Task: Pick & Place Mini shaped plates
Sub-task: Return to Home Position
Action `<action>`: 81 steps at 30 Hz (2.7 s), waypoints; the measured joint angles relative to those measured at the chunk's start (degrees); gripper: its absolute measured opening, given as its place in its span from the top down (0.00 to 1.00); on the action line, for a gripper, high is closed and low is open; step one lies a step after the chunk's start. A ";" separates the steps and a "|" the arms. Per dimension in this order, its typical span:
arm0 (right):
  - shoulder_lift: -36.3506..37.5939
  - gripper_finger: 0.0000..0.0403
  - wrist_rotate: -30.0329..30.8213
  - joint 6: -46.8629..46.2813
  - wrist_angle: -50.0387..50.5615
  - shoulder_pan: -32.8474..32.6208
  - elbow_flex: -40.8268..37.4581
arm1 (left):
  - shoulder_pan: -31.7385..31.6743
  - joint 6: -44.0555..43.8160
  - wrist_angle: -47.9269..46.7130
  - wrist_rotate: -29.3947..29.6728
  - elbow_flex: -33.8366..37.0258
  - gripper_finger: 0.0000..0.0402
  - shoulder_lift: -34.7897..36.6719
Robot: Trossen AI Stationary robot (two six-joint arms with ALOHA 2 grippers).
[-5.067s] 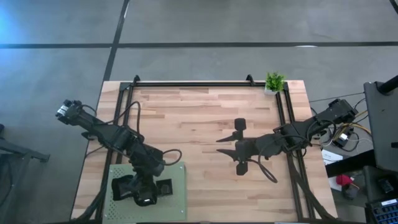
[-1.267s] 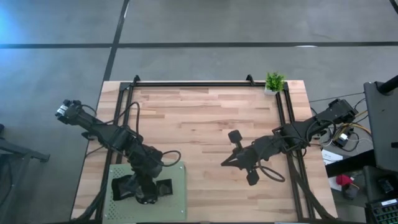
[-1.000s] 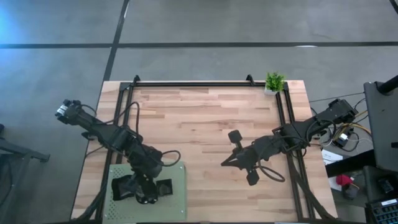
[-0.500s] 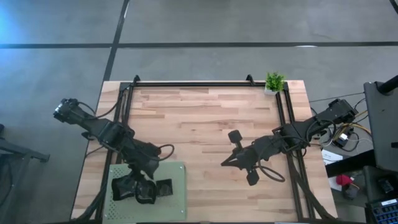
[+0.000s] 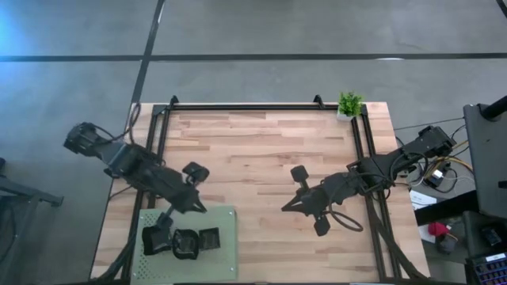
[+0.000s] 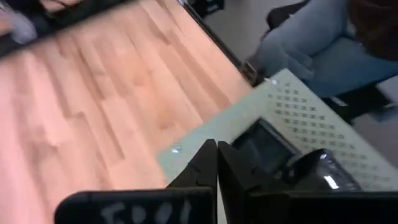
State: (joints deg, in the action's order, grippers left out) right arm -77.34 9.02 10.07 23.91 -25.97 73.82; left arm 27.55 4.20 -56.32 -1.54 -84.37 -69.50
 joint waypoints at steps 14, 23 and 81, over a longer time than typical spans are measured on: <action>0.00 0.98 -0.01 -0.01 -0.87 0.01 0.00 | -1.33 6.67 11.80 3.43 8.59 1.00 13.46; -0.02 0.98 -0.02 0.22 -1.64 0.01 0.00 | -1.49 6.72 19.70 3.41 18.90 1.00 22.06; 58.58 0.98 -3.26 -8.32 -20.10 0.45 -41.61 | -1.51 5.29 31.73 4.09 54.10 1.00 69.29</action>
State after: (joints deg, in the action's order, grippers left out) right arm -18.76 5.76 1.74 3.81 -25.52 32.21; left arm 26.04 9.50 -24.59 2.55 -30.27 -0.21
